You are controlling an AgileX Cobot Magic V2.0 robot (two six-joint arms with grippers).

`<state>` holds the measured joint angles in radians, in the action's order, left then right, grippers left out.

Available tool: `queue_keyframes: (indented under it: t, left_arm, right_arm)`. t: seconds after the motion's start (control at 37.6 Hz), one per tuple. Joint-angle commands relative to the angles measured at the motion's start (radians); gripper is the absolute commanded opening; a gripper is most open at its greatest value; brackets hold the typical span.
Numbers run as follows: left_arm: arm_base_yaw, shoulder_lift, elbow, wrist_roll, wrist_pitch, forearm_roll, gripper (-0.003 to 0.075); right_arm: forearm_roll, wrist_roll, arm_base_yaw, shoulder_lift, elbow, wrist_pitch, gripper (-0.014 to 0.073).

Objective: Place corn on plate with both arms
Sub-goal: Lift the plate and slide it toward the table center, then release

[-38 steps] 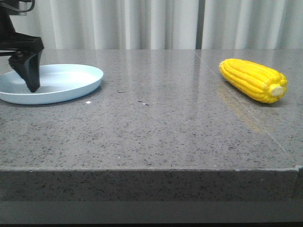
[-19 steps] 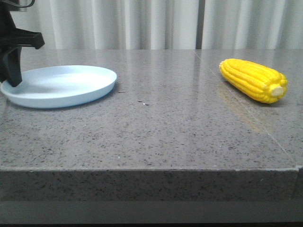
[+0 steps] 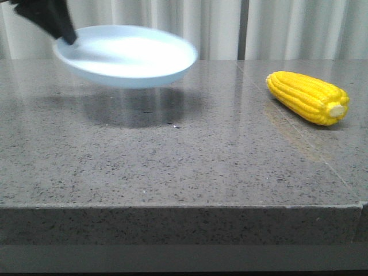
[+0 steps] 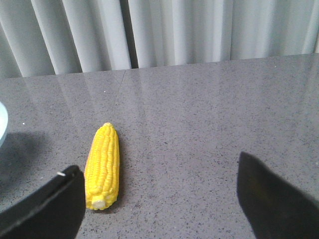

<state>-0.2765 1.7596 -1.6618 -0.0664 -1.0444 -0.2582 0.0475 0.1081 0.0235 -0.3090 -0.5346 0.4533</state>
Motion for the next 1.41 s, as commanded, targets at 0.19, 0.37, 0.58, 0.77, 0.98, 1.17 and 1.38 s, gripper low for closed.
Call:
queue_keyframes:
  t: [0.19, 0.37, 0.58, 0.77, 0.98, 1.17, 1.38]
  left_arm:
    - [-0.115, 0.031, -0.041, -0.01, 0.067, -0.042, -0.002]
    - [-0.135, 0.084, -0.041, -0.01, 0.067, -0.05, -0.002]
    - [-0.137, 0.117, -0.043, -0.01, 0.087, -0.05, -0.0019]
    - [-0.137, 0.117, -0.043, -0.01, 0.109, -0.05, 0.0062]
    - [-0.137, 0.111, -0.057, -0.01, 0.127, -0.035, 0.0351]
    - [-0.137, 0.058, -0.095, -0.01, 0.13, 0.066, 0.0474]
    - [-0.128, -0.04, -0.1, -0.01, 0.107, 0.133, 0.0461]
  right_arm:
    - [0.001, -0.006, -0.003, -0.016, -0.037, -0.084, 0.0642]
    - [0.001, -0.006, -0.003, -0.016, -0.037, -0.083, 0.0642]
    - [0.001, -0.006, -0.003, -0.016, -0.037, -0.082, 0.0642]
    - [0.001, -0.006, -0.003, -0.016, -0.037, -0.082, 0.0642]
    - [0.001, -0.006, -0.003, -0.016, -0.037, -0.082, 0.0642]
    - [0.001, -0.006, -0.003, -0.016, -0.037, -0.082, 0.0642]
    - [0.001, -0.006, -0.003, -0.016, -0.037, -0.082, 0.0642]
